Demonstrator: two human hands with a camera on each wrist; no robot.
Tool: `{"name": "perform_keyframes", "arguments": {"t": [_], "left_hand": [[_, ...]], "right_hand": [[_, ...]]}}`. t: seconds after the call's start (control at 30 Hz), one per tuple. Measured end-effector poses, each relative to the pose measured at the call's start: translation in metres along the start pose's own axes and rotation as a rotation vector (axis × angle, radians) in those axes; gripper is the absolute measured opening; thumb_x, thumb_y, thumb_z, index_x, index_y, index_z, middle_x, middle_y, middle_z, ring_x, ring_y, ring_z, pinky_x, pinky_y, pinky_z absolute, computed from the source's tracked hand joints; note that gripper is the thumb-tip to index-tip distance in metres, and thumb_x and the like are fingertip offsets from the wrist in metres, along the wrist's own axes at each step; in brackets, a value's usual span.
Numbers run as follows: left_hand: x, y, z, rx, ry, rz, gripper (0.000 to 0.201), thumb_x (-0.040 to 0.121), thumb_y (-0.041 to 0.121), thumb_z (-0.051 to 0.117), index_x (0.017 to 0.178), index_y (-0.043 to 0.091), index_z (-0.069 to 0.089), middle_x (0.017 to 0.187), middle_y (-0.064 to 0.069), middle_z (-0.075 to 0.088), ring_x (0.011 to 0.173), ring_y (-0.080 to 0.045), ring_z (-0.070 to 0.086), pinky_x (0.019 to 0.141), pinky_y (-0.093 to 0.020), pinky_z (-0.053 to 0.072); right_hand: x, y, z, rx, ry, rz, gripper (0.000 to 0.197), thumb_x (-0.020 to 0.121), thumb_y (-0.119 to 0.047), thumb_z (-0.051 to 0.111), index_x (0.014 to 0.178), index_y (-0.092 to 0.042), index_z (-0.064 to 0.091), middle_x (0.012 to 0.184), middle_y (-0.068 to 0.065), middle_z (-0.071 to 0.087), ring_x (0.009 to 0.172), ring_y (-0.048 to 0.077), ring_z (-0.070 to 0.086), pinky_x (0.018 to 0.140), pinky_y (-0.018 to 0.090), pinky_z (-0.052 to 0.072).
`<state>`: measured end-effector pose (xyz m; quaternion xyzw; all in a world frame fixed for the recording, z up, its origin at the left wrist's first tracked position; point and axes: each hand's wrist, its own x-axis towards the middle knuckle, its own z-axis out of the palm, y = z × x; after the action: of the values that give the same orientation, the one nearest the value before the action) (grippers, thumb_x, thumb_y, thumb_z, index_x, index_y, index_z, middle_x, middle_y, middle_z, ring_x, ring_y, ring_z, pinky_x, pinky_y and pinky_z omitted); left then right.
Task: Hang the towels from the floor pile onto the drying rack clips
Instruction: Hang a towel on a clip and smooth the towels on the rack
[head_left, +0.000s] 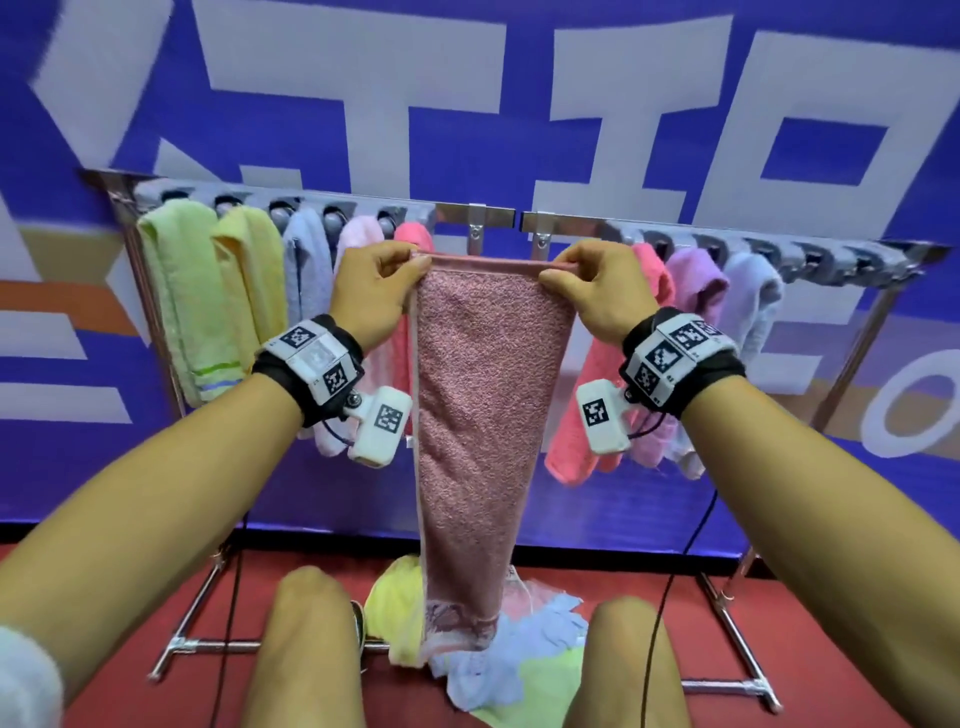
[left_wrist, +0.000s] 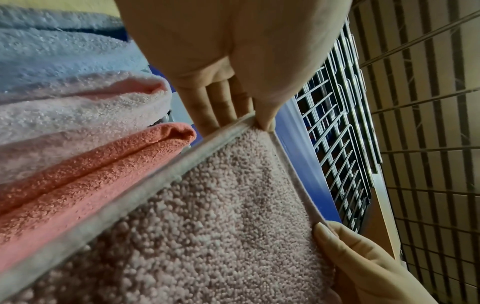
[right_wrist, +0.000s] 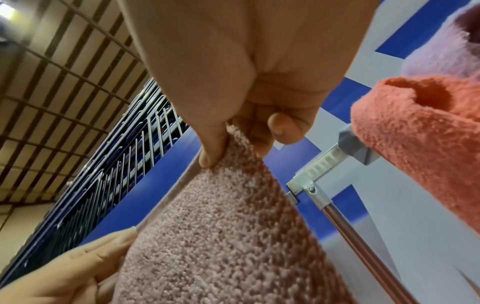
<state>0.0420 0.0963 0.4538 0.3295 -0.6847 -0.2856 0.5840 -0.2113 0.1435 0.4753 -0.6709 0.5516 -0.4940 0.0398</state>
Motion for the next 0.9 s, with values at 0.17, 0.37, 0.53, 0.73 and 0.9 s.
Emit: {"name": "perform_keyframes", "arguments": {"t": [0.17,0.37,0.53,0.73,0.9], "left_hand": [[0.005,0.012,-0.002,-0.008,-0.026,-0.003,0.018,0.093,0.020,0.065,0.080,0.029,0.073,0.083,-0.002,0.070,0.078,-0.019,0.063,0.085,-0.061,0.055],[0.012,0.026,0.003,-0.097,0.039,0.032,0.008,0.093,0.016,0.064,0.088,0.019,0.070,0.081,-0.001,0.068,0.079,-0.016,0.062,0.085,-0.051,0.056],[0.006,-0.008,0.002,0.056,-0.049,-0.093,0.012,0.088,0.021,0.068,0.077,0.022,0.071,0.080,-0.011,0.068,0.073,-0.023,0.060,0.081,-0.061,0.054],[0.013,-0.001,0.006,0.090,0.001,-0.146,0.009,0.089,0.019,0.071,0.080,0.019,0.070,0.080,-0.014,0.070,0.073,-0.028,0.065,0.077,-0.059,0.058],[0.006,0.017,0.017,0.124,0.007,-0.156,0.023,0.088,0.011,0.072,0.068,0.019,0.063,0.065,-0.011,0.064,0.060,-0.030,0.065,0.063,-0.054,0.060]], "right_hand": [[0.007,-0.008,-0.006,-0.100,0.042,-0.028,0.021,0.089,-0.028,0.070,0.075,-0.028,0.055,0.070,-0.015,0.054,0.062,-0.004,0.047,0.060,0.013,0.037],[0.014,-0.023,-0.010,0.001,0.159,-0.091,0.014,0.088,-0.023,0.071,0.084,-0.016,0.060,0.069,-0.012,0.054,0.060,-0.002,0.046,0.054,0.008,0.036],[0.007,0.003,-0.003,-0.214,-0.082,0.006,0.018,0.085,-0.028,0.075,0.077,-0.022,0.060,0.066,-0.014,0.056,0.061,-0.001,0.048,0.057,0.014,0.036],[0.011,-0.008,-0.002,-0.246,-0.059,0.088,0.014,0.080,-0.029,0.073,0.080,-0.020,0.062,0.070,0.000,0.065,0.060,0.017,0.061,0.050,0.023,0.049],[0.006,-0.032,0.000,-0.124,-0.136,0.160,0.019,0.083,-0.011,0.057,0.101,-0.015,0.054,0.071,0.011,0.065,0.045,0.021,0.058,0.034,0.022,0.040]]}}
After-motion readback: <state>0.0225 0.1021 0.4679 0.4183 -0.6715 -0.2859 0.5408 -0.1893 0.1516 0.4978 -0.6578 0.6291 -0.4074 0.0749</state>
